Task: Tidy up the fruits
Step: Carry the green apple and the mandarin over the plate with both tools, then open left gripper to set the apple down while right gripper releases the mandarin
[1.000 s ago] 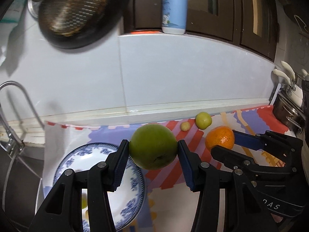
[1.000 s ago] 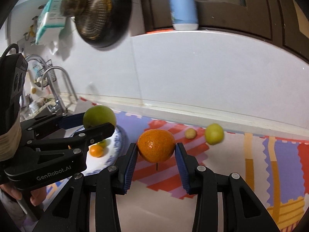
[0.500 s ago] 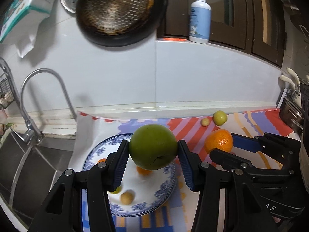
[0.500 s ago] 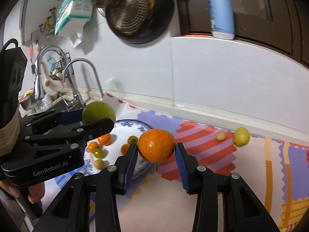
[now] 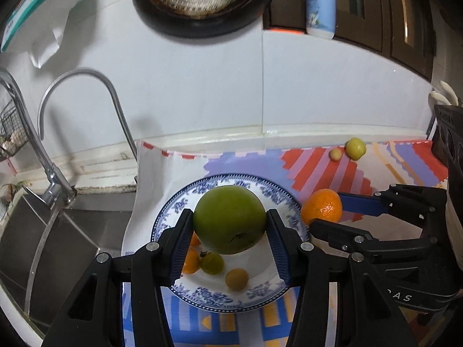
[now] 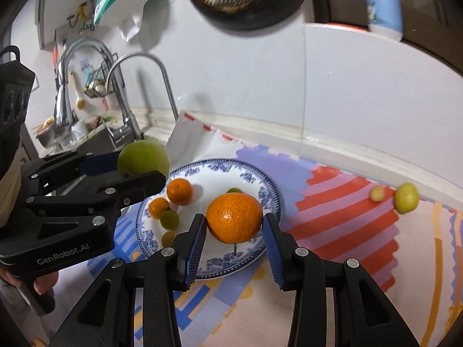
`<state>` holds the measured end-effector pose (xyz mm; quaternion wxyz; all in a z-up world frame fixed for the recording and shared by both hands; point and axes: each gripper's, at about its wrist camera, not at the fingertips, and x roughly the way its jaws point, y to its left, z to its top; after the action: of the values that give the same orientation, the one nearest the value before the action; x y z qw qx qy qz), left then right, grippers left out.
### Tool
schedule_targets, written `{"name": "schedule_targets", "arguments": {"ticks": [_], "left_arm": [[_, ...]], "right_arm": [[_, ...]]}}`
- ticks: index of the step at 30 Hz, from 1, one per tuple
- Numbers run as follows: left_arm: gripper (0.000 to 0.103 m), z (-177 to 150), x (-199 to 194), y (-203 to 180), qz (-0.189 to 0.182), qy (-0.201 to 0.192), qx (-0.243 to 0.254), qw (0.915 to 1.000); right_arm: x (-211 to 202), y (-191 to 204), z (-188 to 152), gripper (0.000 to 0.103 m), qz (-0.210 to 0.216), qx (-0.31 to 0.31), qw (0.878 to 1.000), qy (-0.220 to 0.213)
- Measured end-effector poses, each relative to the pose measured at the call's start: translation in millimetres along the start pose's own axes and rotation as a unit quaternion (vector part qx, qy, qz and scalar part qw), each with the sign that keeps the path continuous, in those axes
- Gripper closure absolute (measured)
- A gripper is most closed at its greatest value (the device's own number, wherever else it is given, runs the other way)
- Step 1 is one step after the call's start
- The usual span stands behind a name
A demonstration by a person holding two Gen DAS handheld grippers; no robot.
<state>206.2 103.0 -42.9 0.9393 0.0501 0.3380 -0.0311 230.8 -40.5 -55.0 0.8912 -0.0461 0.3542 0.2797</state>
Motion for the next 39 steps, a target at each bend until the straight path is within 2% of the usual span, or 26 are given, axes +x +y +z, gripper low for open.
{"name": "schedule_targets", "arguments": {"ticks": [10, 12, 23, 25, 28, 39], "left_arm": [[0.053, -12.7, 37.6, 15.9, -0.012, 0.031, -0.024, 0.9992], [0.053, -14.7, 44.3, 16.6, -0.014, 0.038, -0.026, 0.9988], [0.052, -19.4, 58.6, 14.9, -0.021, 0.057, -0.031, 0.9977], [0.052, -18.2, 55.0, 14.3, -0.017, 0.048, -0.033, 0.9982], [0.045, -13.7, 44.4, 14.0, -0.010, 0.032, -0.036, 0.9988], [0.042, -8.8, -2.2, -3.0, -0.006, -0.009, -0.046, 0.9989]], "right_arm": [[46.1, 1.3, -3.7, 0.062, 0.019, -0.017, 0.998, 0.052], [51.1, 1.1, -4.7, 0.065, 0.022, -0.020, 0.998, 0.056], [57.6, -2.0, -5.0, 0.065, 0.022, -0.016, 0.998, 0.059], [55.0, -2.5, -4.9, 0.065, 0.019, -0.013, 0.998, 0.056], [48.5, -3.6, -4.8, 0.065, 0.011, -0.008, 0.999, 0.050], [-1.0, -6.9, -5.9, 0.065, -0.017, 0.007, 1.000, 0.006]]}}
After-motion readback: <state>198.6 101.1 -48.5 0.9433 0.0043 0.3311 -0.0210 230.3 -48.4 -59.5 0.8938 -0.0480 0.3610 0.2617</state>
